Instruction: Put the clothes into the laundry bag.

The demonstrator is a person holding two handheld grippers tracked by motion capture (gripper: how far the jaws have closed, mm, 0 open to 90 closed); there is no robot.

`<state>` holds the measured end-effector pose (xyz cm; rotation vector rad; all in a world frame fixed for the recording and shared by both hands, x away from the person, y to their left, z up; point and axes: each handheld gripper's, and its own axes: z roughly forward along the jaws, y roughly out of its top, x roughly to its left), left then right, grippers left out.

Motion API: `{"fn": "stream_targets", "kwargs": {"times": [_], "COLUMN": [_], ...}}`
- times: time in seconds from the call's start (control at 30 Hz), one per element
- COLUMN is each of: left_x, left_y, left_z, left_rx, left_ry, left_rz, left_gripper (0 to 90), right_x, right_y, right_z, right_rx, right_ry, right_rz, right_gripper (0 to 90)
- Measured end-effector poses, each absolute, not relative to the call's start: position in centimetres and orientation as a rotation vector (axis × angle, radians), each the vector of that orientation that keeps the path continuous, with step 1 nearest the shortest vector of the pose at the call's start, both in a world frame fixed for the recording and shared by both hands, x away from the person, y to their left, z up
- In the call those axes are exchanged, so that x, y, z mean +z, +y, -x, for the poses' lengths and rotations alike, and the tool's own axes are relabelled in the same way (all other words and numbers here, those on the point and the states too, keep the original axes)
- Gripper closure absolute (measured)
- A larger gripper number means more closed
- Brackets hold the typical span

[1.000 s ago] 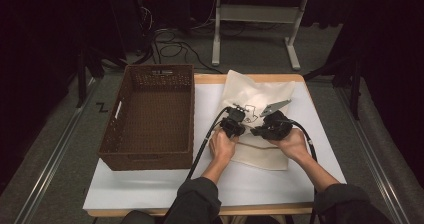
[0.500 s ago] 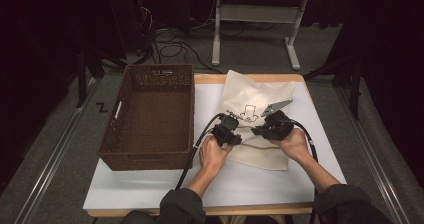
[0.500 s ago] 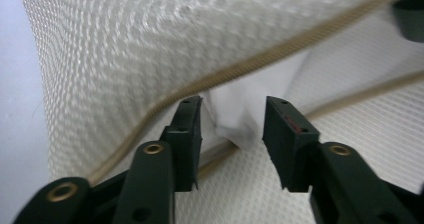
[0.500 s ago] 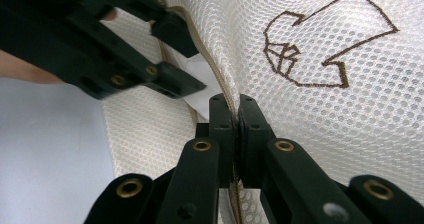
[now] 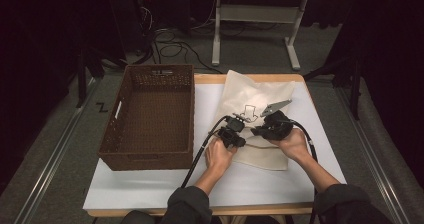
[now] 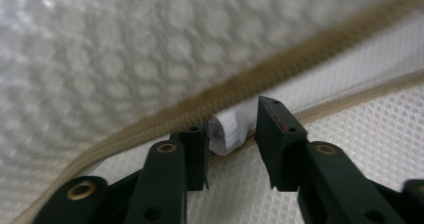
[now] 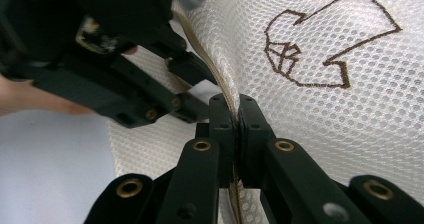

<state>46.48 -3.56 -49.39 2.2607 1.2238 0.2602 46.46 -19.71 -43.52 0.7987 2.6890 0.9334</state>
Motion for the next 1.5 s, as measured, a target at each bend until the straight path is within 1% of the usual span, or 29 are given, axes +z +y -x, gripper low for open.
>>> {"fn": "stream_targets", "kwargs": {"times": [0.03, 0.07, 0.13, 0.2, 0.23, 0.47, 0.6, 0.7, 0.77, 0.9, 1.0, 1.13, 1.23, 1.33, 1.4, 1.43, 1.5], "left_x": [-49.4, -49.4, -49.4, -49.6, -49.6, -49.7, -49.3, -49.6, -49.8, -49.4, -49.1, -48.9, -49.1, -49.3, -49.6, -49.7, -49.6], "left_y": [-3.7, -3.9, -4.3, -4.6, -4.6, -4.6, -4.8, -4.7, -4.7, -4.3, -3.8, -3.0, -2.4, -2.2, -2.6, -2.8, -3.4], "left_z": [-46.6, -46.8, -47.1, -47.4, -47.7, -49.1, -49.7, -49.9, -49.8, -48.9, -48.2, -47.5, -47.0, -47.2, -47.8, -47.9, -48.4], "left_rx": [0.257, 0.254, 0.261, 0.285, 0.265, 0.298, 0.367, 0.393, 0.407, 0.404, 0.402, 0.393, 0.375, 0.338, 0.313, 0.320, 0.384], "left_ry": [1.222, 1.221, 1.215, 1.223, 1.234, 1.248, 1.256, 1.268, 1.256, 1.227, 1.208, 1.202, 1.209, 1.213, 1.230, 1.230, 1.222], "left_rz": [-2.266, -2.269, -2.271, -2.258, -2.228, -2.160, -2.107, -2.106, -2.134, -2.166, -2.189, -2.207, -2.201, -2.218, -2.206, -2.202, -2.196], "left_gripper": [69.1, 73.0, 82.6, 86.5, 87.2, 88.1, 88.2, 88.0, 87.5, 82.8, 75.2, 73.1, 76.5, 85.6, 87.8, 88.1, 88.6], "right_x": [-43.5, -43.5, -43.5, -43.4, -43.4, -43.5, -43.6, -43.5, -43.7, -43.8, -43.7, -43.8, -43.7, -43.6, -43.5, -43.5, -43.5], "right_y": [-19.8, -19.8, -19.8, -19.8, -19.9, -20.1, -19.9, -19.9, -20.0, -20.1, -20.1, -20.0, -19.9, -19.8, -19.9, -19.9, -19.9], "right_z": [-46.5, -46.6, -46.5, -46.4, -46.4, -46.3, -46.3, -46.4, -46.5, -46.5, -46.5, -46.5, -46.4, -46.3, -46.3, -46.2, -46.2], "right_rx": [0.932, 0.937, 0.931, 0.936, 0.935, 0.942, 0.938, 0.943, 0.944, 0.939, 0.947, 0.941, 0.933, 0.929, 0.939, 0.935, 0.931], "right_ry": [2.688, 2.689, 2.688, 2.690, 2.689, 2.705, 2.713, 2.715, 2.721, 2.725, 2.718, 2.720, 2.723, 2.722, 2.719, 2.720, 2.721], "right_rz": [-0.794, -0.782, -0.786, -0.791, -0.786, -0.806, -0.797, -0.805, -0.809, -0.819, -0.810, -0.814, -0.809, -0.811, -0.808, -0.810, -0.822], "right_gripper": [88.2, 88.2, 88.2, 88.2, 88.2, 88.3, 88.4, 88.5, 88.5, 88.4, 88.4, 88.3, 88.3, 88.3, 88.3, 88.2, 88.3]}}
